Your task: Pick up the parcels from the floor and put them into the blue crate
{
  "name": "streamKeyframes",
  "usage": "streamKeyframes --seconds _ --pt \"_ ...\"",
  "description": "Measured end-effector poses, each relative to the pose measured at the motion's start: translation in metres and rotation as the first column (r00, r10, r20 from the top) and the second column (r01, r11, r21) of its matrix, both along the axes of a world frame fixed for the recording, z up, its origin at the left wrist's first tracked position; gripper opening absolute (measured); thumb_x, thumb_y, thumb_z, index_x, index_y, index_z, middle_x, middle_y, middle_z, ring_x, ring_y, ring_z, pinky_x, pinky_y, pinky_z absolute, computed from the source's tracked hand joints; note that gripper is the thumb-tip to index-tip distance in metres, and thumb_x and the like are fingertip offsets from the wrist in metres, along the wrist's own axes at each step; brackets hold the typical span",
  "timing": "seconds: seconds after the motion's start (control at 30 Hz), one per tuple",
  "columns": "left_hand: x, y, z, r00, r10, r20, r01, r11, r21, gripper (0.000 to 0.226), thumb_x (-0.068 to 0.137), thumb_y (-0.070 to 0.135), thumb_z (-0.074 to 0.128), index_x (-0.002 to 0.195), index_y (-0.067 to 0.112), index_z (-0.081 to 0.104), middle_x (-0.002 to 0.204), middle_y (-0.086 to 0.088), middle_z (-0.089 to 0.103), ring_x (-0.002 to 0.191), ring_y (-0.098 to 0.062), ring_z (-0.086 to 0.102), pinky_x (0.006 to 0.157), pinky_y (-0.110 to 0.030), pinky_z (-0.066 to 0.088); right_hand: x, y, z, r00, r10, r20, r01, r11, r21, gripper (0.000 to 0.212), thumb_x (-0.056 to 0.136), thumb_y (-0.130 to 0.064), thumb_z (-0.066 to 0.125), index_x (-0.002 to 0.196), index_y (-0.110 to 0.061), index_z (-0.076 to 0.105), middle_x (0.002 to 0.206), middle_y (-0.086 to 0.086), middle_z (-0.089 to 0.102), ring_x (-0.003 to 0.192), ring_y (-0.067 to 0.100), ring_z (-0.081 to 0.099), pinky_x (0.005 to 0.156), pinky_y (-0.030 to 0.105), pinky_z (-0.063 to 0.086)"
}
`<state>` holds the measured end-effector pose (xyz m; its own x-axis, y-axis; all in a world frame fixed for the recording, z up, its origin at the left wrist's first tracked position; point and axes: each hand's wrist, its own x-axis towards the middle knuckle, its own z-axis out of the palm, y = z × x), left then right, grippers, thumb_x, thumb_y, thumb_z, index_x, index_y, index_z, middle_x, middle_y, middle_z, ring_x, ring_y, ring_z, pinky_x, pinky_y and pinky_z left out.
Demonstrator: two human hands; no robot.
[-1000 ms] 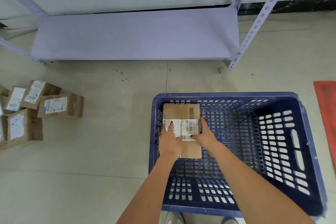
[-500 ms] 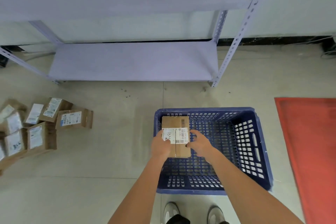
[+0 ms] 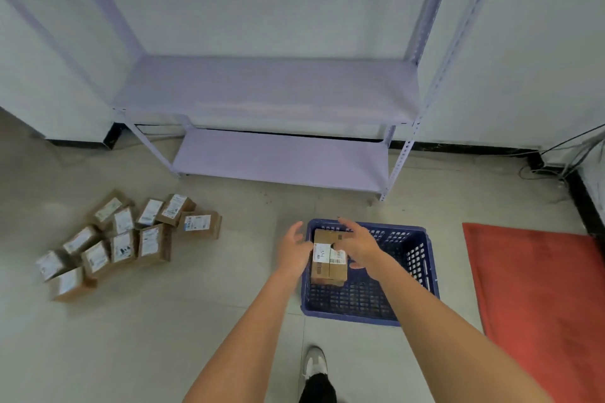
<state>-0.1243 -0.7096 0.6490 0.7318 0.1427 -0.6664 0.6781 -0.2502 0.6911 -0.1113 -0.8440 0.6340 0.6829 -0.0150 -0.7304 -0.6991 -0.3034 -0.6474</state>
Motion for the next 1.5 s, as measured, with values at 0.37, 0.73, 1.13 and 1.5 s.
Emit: streamKeyframes --seconds 0.37,0.73,1.13,1.5 --pt "-0.073 0.146 0.059 0.984 0.14 0.113 -0.143 0.99 0.018 0.065 0.088 0.006 0.052 0.146 0.026 0.029 0.148 -0.009 0.037 0.12 -0.024 0.052 0.089 -0.034 0.048 -0.035 0.134 0.078 0.951 0.301 0.077 -0.3 0.954 -0.019 0.073 0.085 -0.007 0.061 0.146 -0.032 0.027 0.151 0.006 0.031 0.134 0.033 0.036 0.102 0.054 0.041" --pt "-0.07 0.398 0.065 0.965 0.22 0.141 -0.231 0.97 0.071 0.065 0.086 0.005 0.059 0.144 0.018 0.032 0.138 -0.01 0.046 0.124 -0.024 0.047 0.088 -0.027 0.038 -0.02 0.376 0.093 0.93 0.367 0.036 -0.367 0.93 0.003 0.085 0.08 -0.006 0.066 0.147 -0.036 0.022 0.15 0.006 0.03 0.134 0.031 0.036 0.098 0.055 0.044" --pt "-0.013 0.573 0.004 0.97 0.241 -0.018 -0.241 0.971 0.002 0.072 0.086 0.004 0.06 0.146 0.022 0.026 0.138 -0.013 0.04 0.122 -0.028 0.046 0.099 -0.036 0.041 0.036 0.556 0.033 0.916 0.393 -0.084 -0.388 0.919 0.063 0.089 0.079 -0.002 0.067 0.145 -0.038 0.019 0.151 0.004 0.028 0.13 0.032 0.039 0.098 0.056 0.043" --pt "0.069 0.647 -0.11 0.964 0.232 -0.127 -0.236 0.972 -0.017 0.07 0.086 0.002 0.058 0.147 0.019 0.028 0.141 -0.01 0.04 0.111 -0.018 0.047 0.083 -0.024 0.038 0.124 0.638 -0.092 0.89 0.377 -0.256 -0.378 0.925 0.047 0.084 0.08 -0.003 0.065 0.145 -0.034 0.021 0.127 0.009 0.051 0.121 0.028 0.044 0.096 0.055 0.046"
